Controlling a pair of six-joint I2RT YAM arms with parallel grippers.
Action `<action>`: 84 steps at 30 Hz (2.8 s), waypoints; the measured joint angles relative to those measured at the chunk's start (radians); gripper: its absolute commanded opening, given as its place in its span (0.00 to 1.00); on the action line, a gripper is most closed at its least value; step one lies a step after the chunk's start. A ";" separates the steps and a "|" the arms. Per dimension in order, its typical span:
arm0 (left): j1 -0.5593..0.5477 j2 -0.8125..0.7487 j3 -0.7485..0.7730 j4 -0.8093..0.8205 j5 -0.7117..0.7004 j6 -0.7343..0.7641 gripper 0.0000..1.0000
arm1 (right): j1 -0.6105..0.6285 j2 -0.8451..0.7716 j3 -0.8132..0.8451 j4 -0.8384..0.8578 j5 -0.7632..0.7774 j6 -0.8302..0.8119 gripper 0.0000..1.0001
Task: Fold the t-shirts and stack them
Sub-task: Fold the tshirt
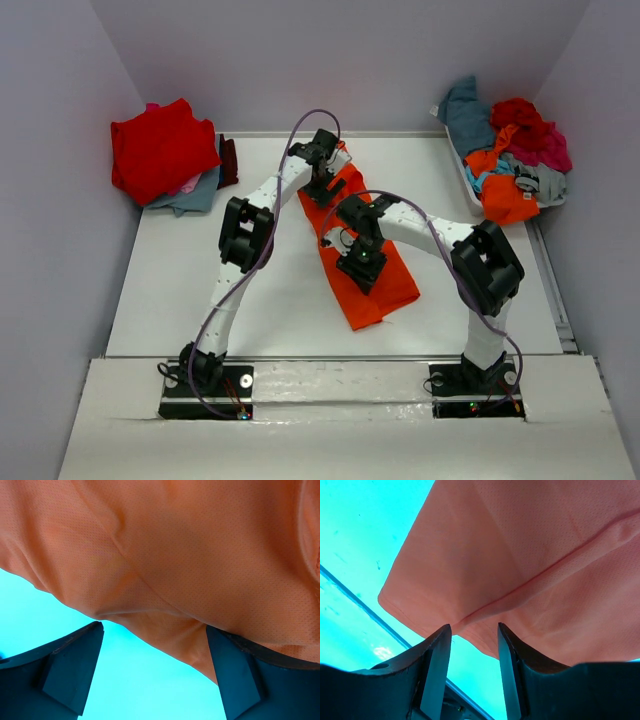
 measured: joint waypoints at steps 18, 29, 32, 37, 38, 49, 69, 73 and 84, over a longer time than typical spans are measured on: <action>-0.003 0.019 0.045 0.044 0.022 0.062 0.99 | 0.000 -0.010 -0.015 0.025 0.027 0.004 0.48; -0.016 0.002 -0.016 0.099 0.024 0.062 0.98 | 0.000 -0.040 -0.047 0.037 0.095 0.019 0.49; -0.016 -0.042 -0.073 0.094 0.030 0.050 0.97 | -0.013 -0.058 -0.070 0.058 0.134 0.051 0.50; -0.015 -0.152 -0.224 0.051 0.074 0.022 0.96 | -0.089 -0.061 -0.076 0.104 0.175 0.117 0.50; -0.016 -0.179 -0.261 0.039 0.081 0.019 0.96 | -0.114 -0.061 -0.076 0.111 0.187 0.129 0.50; -0.016 -0.295 -0.254 -0.135 0.227 0.016 0.92 | -0.192 -0.006 -0.066 0.159 0.239 0.170 0.49; -0.084 -0.467 -0.621 -0.304 0.508 0.235 0.95 | -0.257 0.039 -0.054 0.163 0.238 0.195 0.49; -0.103 -0.481 -0.646 -0.299 0.519 0.265 0.95 | -0.257 0.039 -0.054 0.163 0.240 0.196 0.49; -0.132 -0.411 -0.603 -0.312 0.542 0.319 0.94 | -0.270 0.039 0.029 0.163 0.250 0.203 0.49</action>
